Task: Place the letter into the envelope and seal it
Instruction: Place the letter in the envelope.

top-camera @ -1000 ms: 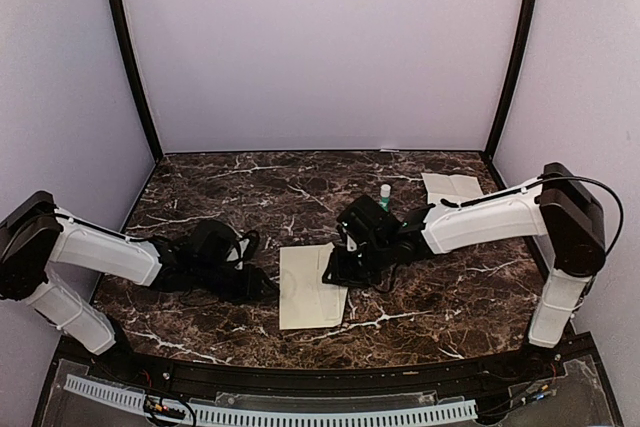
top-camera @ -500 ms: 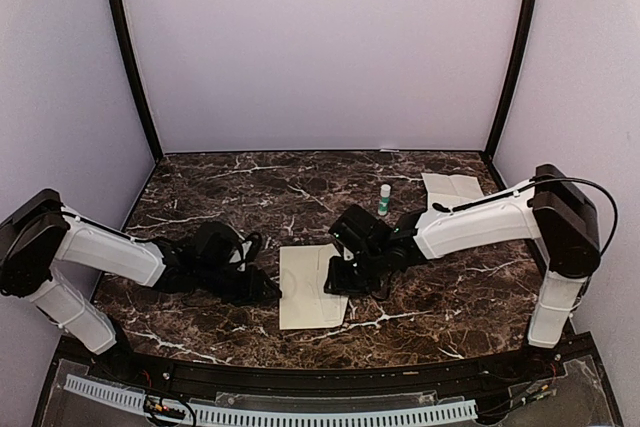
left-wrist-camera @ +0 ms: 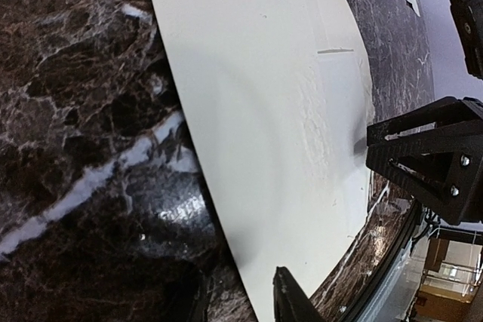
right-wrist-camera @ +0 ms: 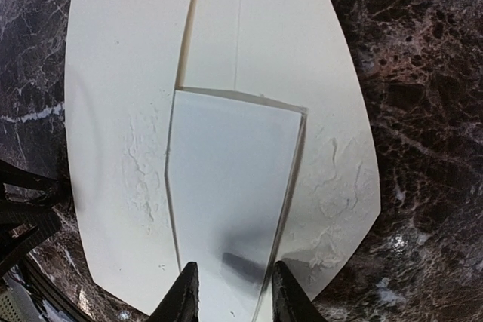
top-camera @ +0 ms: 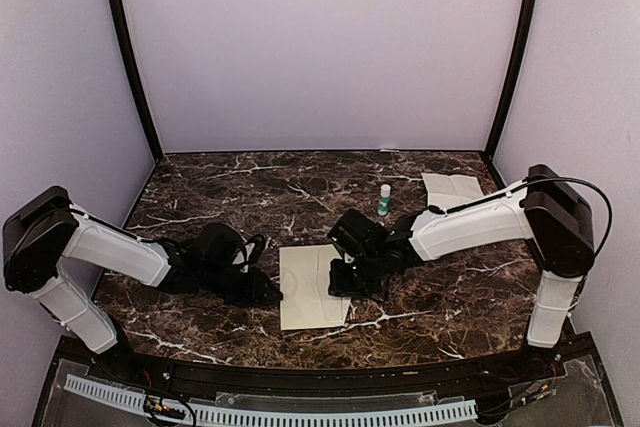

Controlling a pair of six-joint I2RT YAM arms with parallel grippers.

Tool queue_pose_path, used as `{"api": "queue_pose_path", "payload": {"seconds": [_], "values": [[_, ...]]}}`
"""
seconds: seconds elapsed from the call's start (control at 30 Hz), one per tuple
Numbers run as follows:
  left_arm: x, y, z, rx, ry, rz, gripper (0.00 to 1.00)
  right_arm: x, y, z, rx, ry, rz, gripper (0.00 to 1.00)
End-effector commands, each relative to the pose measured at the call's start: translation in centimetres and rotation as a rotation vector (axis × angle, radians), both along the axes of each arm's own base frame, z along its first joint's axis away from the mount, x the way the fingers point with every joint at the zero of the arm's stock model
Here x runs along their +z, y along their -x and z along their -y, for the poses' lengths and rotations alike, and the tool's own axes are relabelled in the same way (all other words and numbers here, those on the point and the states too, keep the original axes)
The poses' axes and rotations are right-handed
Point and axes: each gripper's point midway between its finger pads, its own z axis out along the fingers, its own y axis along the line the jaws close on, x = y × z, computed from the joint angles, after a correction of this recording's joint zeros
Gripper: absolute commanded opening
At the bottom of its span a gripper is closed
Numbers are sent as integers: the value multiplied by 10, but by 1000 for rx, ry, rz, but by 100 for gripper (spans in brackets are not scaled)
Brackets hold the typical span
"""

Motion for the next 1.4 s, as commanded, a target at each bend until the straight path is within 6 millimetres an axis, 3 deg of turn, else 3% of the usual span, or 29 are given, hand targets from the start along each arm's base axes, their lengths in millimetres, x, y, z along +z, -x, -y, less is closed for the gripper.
{"api": "queue_pose_path", "payload": {"seconds": [0.0, 0.53, 1.13, 1.37], "values": [[0, -2, 5, -16, 1, 8, 30, -5, -5, -2, -1, 28, 29, 30], [-14, 2, 8, -21, -6, -26, 23, -14, -7, -13, 39, 37, 25, 26], [-19, 0, 17, -51, -13, -43, 19, -5, 10, -42, 139, -89, -23, 23], [-19, 0, 20, -51, -25, -37, 18, -1, 12, -43, 139, -106, -22, 23]]}}
